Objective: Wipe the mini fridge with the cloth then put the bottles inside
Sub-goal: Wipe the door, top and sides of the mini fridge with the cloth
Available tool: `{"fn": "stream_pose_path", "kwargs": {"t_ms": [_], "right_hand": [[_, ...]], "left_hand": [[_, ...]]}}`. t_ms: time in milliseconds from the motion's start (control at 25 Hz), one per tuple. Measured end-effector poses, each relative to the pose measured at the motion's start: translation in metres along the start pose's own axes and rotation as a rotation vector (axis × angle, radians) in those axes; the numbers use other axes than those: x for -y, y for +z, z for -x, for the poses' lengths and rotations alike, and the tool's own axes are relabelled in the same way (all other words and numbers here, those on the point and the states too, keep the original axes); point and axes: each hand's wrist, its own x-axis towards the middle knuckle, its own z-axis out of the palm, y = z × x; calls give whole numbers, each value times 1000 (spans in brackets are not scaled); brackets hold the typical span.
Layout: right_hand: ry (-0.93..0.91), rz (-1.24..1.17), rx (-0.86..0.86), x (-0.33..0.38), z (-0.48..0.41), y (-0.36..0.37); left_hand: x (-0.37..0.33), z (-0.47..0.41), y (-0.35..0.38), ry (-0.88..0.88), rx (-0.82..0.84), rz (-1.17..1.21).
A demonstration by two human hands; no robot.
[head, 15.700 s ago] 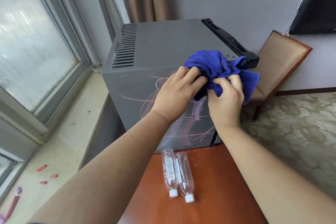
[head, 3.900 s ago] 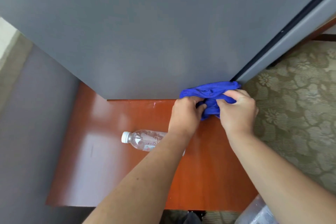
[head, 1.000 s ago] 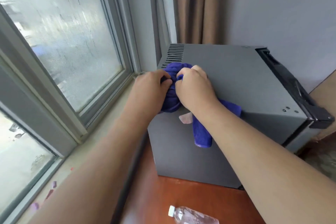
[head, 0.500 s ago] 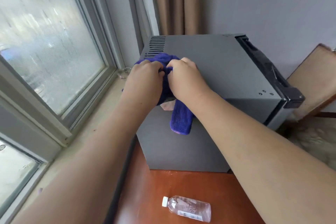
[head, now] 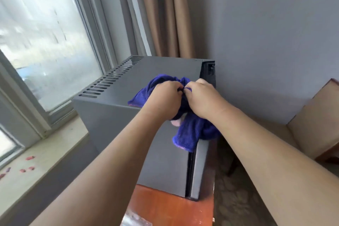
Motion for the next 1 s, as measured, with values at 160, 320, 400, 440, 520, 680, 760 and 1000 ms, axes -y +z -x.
{"fn": "stream_pose_path", "kwargs": {"t_ms": [160,320,400,440,520,680,760,1000], "right_hand": [[-129,-87,190,-30,13,-18],[-113,-256,448,-43,17,-31],[-68,-478,458,-56,26,-30],[-60,-569,421,-63,30,-29],[-86,-547,355,-75,32,-27],[-160,-305,340,-83,10,-26],[-176,-429,284,-84,-1,-24],[-19,-462,-158,-111,-63,-26]], "left_hand": [[-33,1,11,-195,-49,-6],[-42,6,9,-297,-22,-71],[-45,6,8,-331,-35,-55],[-46,5,8,-349,-52,-25],[-48,5,11,-374,-63,59],[-55,3,12,-374,56,211],[-51,2,10,-387,155,179],[-37,-33,13,-193,238,8]]}}
